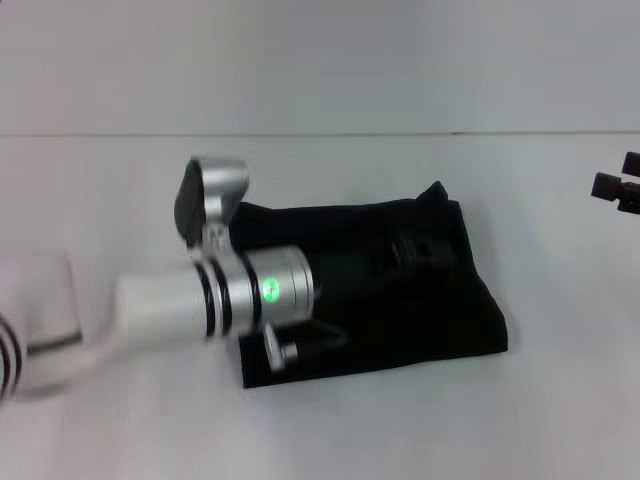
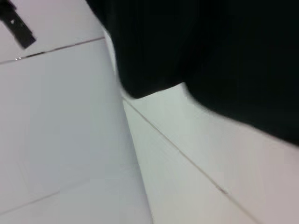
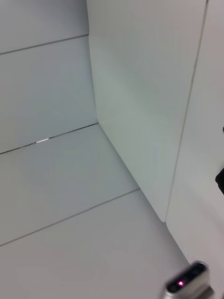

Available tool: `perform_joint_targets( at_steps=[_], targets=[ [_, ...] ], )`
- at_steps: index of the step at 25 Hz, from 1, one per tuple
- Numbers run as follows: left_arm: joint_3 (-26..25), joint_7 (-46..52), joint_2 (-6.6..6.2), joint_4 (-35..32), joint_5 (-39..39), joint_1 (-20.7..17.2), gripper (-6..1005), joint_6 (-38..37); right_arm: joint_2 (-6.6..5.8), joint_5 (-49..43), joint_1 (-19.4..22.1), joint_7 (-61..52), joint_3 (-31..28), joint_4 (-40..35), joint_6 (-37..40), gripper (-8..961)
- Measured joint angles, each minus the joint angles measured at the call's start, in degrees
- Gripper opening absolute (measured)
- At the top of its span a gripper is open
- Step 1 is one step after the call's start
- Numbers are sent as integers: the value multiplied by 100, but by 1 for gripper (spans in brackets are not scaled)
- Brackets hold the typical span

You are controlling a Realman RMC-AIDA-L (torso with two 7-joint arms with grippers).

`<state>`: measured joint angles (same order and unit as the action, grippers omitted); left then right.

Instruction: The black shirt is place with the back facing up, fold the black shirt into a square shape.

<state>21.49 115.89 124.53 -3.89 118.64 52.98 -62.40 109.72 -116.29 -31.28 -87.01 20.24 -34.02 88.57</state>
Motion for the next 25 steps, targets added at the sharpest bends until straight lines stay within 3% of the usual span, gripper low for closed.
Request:
perform_joint_targets(
  at_steps=[3, 7, 13, 15, 21, 23, 25],
  targets=[
    [-334, -947, 11, 493, -190, -189, 75, -267, -1, 1, -27, -43, 23, 0, -6, 916],
    [-399, -1161, 12, 646, -198, -242, 136, -703, -5, -11, -79, -374, 175, 1, -49, 916],
    [-436, -1182, -11, 501, -186, -278, 255, -2307, -92, -46, -163, -1589, 614, -4, -468, 915],
    [-433, -1181, -31, 180, -174, -361, 295, -2800, -122, -109, -208, -1947, 805, -4, -617, 916],
    [-413, -1159, -78, -973, -181, -817, 533, -2835, -155, -816, -526, -2871, 1171, 158, -832, 915],
    [-384, -1209, -112, -1379, -167, -994, 763, -2718, -134, -1088, -687, -3083, 1218, 270, -897, 915],
    [-358, -1284, -192, -1632, -165, -1142, 838, -2527, -101, -1240, -816, -3205, 1242, 395, -999, 915]
  ],
)
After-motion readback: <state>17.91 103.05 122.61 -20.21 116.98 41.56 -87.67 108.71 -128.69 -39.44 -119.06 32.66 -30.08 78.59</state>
